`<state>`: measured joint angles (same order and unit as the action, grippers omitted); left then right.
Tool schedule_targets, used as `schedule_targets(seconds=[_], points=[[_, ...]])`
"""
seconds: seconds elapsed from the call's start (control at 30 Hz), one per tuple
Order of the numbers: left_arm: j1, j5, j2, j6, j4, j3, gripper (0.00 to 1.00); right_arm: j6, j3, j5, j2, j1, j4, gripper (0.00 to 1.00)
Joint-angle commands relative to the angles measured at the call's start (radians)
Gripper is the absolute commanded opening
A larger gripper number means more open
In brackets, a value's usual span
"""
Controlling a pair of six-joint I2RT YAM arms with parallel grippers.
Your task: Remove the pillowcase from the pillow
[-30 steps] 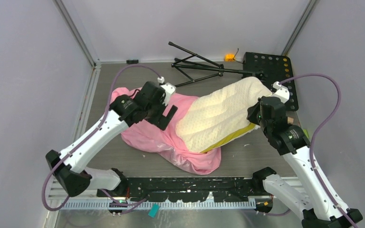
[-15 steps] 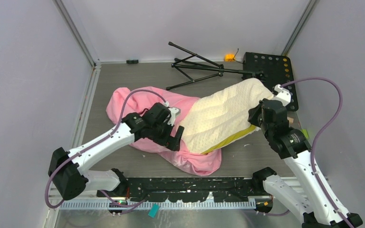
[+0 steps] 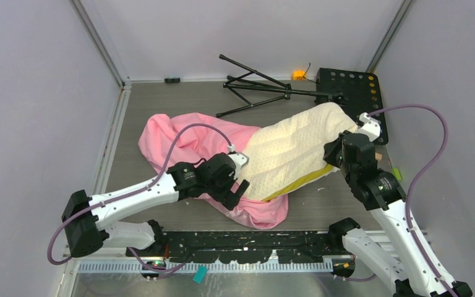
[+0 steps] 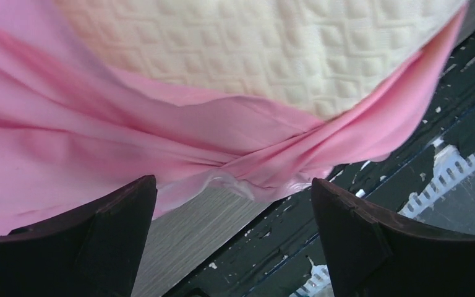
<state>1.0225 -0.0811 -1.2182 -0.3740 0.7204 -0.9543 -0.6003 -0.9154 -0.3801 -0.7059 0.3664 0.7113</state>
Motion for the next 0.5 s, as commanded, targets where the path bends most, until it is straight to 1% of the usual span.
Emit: schedule_targets(seconds=[0.0, 0.03, 0.13, 0.2, 0.23, 0.33, 0.4, 0.43, 0.47], points=[[0.051, 0.020, 0.021, 0.087, -0.118, -0.009, 0.97, -0.018, -0.017, -0.013, 0.030, 0.000, -0.092, 0.02], [0.066, 0.026, 0.006, 0.098, -0.119, -0.015, 0.96, -0.020, -0.018, -0.013, 0.029, -0.001, -0.092, 0.02], [0.117, 0.035, -0.053, 0.127, -0.119, -0.029, 0.91, -0.031, -0.019, -0.006, 0.029, 0.000, -0.092, 0.02], [0.127, 0.069, -0.091, 0.136, -0.137, -0.022, 0.82, -0.035, -0.017, -0.003, 0.029, -0.001, -0.092, 0.02], [0.128, 0.071, -0.101, 0.132, -0.158, -0.006, 0.75, -0.037, -0.016, -0.003, 0.029, 0.000, -0.092, 0.02], [0.127, 0.034, -0.108, 0.098, -0.190, 0.028, 0.31, -0.041, -0.017, -0.008, 0.031, -0.001, -0.092, 0.02], [0.127, -0.009, -0.081, 0.084, -0.180, 0.036, 0.06, -0.039, -0.022, -0.025, 0.032, 0.000, -0.089, 0.02], [0.127, -0.046, -0.058, 0.077, -0.172, 0.041, 0.00, -0.035, -0.027, -0.037, 0.032, -0.001, -0.089, 0.02], [0.128, -0.089, -0.030, 0.072, -0.160, 0.044, 0.00, -0.030, -0.031, -0.051, 0.030, -0.001, -0.089, 0.02]])
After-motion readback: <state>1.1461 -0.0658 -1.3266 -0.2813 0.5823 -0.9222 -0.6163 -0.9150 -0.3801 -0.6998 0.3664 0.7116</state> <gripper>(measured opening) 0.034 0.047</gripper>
